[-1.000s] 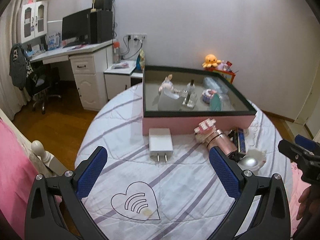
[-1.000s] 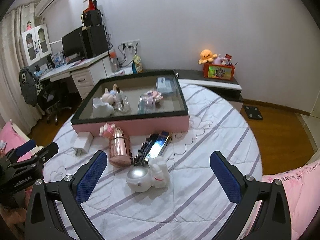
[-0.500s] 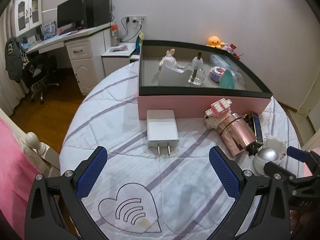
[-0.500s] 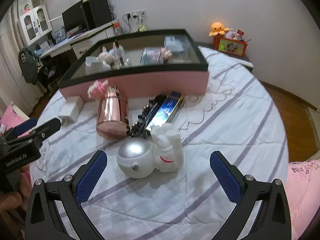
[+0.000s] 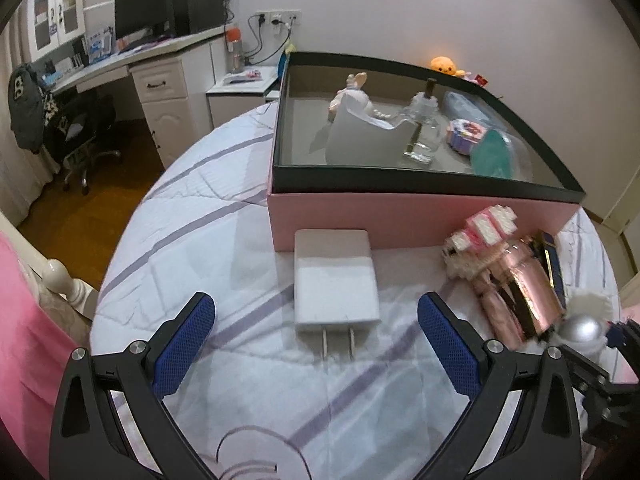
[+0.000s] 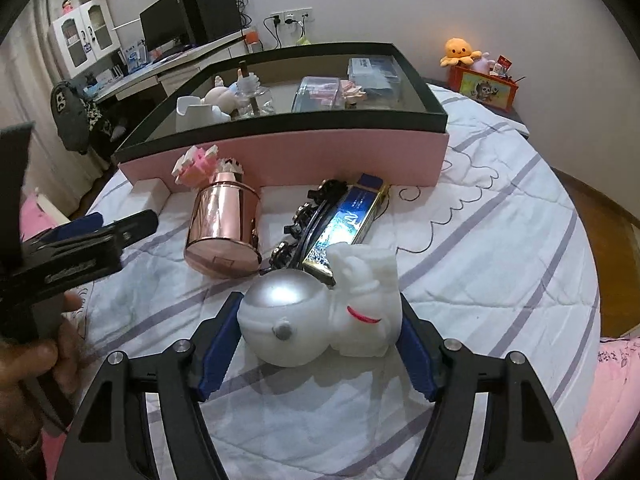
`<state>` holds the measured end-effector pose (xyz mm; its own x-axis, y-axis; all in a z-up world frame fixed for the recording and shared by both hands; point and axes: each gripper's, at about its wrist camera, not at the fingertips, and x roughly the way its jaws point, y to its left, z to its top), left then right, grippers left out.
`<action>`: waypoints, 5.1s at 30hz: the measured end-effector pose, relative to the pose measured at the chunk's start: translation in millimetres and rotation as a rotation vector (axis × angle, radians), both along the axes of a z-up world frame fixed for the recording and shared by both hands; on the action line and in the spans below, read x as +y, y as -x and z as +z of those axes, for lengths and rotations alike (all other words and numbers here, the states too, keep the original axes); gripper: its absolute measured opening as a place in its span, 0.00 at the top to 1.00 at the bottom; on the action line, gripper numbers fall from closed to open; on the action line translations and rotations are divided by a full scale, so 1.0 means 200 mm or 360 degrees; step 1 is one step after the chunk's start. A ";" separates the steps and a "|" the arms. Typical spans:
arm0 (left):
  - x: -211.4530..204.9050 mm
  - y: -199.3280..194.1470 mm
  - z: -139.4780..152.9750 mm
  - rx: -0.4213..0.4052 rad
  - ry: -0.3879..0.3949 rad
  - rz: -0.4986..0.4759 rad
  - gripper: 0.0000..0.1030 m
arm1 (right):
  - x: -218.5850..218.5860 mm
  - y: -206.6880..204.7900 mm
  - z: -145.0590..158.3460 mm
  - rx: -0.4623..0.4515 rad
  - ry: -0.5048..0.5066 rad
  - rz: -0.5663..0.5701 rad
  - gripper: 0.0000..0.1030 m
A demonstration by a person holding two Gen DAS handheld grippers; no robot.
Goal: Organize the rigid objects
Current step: 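Grasp the white astronaut figure with the right tool while the left tool grasps the white charger, then carry both items into the pink box and open both tools, then withdraw both tools from the pink box back over the bed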
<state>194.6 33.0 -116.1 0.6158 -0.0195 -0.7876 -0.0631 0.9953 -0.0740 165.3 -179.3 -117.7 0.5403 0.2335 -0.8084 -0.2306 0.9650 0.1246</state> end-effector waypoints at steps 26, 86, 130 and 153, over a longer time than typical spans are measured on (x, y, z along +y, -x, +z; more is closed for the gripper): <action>0.01 0.14 0.15 -0.0104 0.0088 -0.0100 0.61 | -0.08 0.04 0.20 -0.0120 -0.0153 -0.0025 0.30; -0.26 -0.50 0.42 -0.0299 0.0222 -0.0291 0.60 | -0.03 -0.92 0.35 -0.0184 -0.0118 -0.0004 0.30; -0.07 0.20 0.62 -0.0448 0.0048 -0.0076 0.00 | -0.11 0.03 0.57 -0.0507 -0.0092 -0.0252 0.00; -0.05 0.41 0.56 -0.0400 0.0076 -0.0046 0.00 | -0.11 0.22 0.55 -0.0522 -0.0084 -0.0263 0.00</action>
<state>113.5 24.0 -4.7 0.7909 -0.0735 -0.6075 -0.0085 0.9913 -0.1311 121.6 -201.2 -7.1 0.8026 0.1579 -0.5752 -0.1078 0.9868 0.1205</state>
